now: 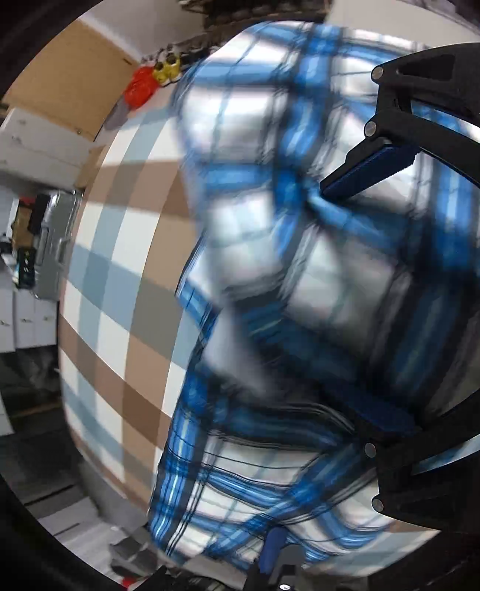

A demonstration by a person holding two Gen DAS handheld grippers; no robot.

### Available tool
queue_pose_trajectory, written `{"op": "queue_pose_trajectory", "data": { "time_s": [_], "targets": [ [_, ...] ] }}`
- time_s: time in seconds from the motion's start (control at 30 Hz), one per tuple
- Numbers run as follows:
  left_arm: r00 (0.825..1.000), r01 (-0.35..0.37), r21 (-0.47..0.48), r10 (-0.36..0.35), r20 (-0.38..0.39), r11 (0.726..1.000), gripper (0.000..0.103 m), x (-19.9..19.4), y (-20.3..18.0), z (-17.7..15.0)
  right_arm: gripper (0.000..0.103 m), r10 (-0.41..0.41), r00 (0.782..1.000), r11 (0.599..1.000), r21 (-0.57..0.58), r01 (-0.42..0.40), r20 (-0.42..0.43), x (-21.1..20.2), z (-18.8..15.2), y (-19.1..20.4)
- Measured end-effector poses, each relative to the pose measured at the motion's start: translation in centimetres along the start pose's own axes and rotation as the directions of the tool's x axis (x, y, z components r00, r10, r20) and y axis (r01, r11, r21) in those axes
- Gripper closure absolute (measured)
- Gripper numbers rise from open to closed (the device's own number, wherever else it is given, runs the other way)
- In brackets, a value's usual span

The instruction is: Fold large clothes

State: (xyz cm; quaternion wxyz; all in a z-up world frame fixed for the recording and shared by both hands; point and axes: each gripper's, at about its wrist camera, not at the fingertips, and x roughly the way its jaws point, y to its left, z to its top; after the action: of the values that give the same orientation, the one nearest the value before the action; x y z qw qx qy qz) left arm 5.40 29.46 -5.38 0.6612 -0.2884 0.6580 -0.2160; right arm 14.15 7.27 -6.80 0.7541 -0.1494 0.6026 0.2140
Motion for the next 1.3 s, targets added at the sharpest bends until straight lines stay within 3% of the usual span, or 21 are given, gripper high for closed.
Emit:
{"op": "queue_pose_trajectory", "data": {
  "time_s": [0.1,0.23,0.33,0.43,0.6,0.7,0.8,0.97,1.07,1.17,1.3],
  "targets": [
    [1.000,-0.007,0.011,0.007,0.001,1.000,0.055,0.2,-0.2,0.9,0.003,0.044,0.999,0.999,-0.011,-0.044,0.009,0.8,1.8,0.7],
    [1.000,-0.009,0.011,0.009,-0.002,1.000,0.055,-0.4,-0.4,2.3,0.005,0.042,0.999,0.998,0.040,-0.043,0.015,1.8,4.8,-0.3],
    [1.000,-0.006,0.011,0.006,0.005,1.000,0.054,-0.7,-0.7,3.3,0.005,0.014,0.994,0.993,0.117,-0.028,0.113,1.0,6.8,-1.7],
    [0.999,-0.026,0.022,0.025,0.034,0.999,0.054,-0.8,-1.5,4.5,0.005,-0.013,0.969,0.967,0.248,-0.050,0.245,-0.9,7.6,-4.8],
    [0.988,-0.051,0.003,0.050,0.144,0.999,0.054,-2.6,-1.1,5.5,0.004,-0.036,0.937,0.937,0.338,-0.089,0.347,-3.8,5.9,-8.3],
    [0.990,-0.032,-0.010,0.033,0.139,0.999,0.054,-2.9,-0.2,4.4,0.003,0.008,0.945,0.930,0.346,-0.127,0.327,-4.7,4.9,-9.6],
    [0.994,-0.012,-0.008,0.013,0.108,1.000,0.054,-2.8,0.9,1.9,0.003,0.087,0.959,0.939,0.300,-0.170,0.270,-5.2,1.7,-9.7],
    [0.996,-0.041,0.022,0.040,0.081,0.999,0.055,-1.8,2.3,-1.8,0.003,0.180,0.966,0.953,0.210,-0.218,0.183,-5.3,-5.2,-7.5],
    [0.997,-0.023,0.005,0.022,0.078,1.000,0.055,-1.4,3.4,-3.3,0.003,0.143,0.984,0.977,0.147,-0.157,0.102,-3.2,-8.4,-5.7],
    [0.997,-0.015,-0.017,0.016,0.080,1.000,0.055,-1.5,4.3,-4.3,0.003,0.014,1.000,0.997,0.072,-0.013,-0.004,0.1,-10.3,-4.0],
    [0.993,-0.044,-0.026,0.047,0.107,0.999,0.055,-4.2,3.5,-5.5,0.005,-0.035,0.998,0.991,0.134,0.027,0.061,-2.0,-10.9,-4.4]
  ]
}}
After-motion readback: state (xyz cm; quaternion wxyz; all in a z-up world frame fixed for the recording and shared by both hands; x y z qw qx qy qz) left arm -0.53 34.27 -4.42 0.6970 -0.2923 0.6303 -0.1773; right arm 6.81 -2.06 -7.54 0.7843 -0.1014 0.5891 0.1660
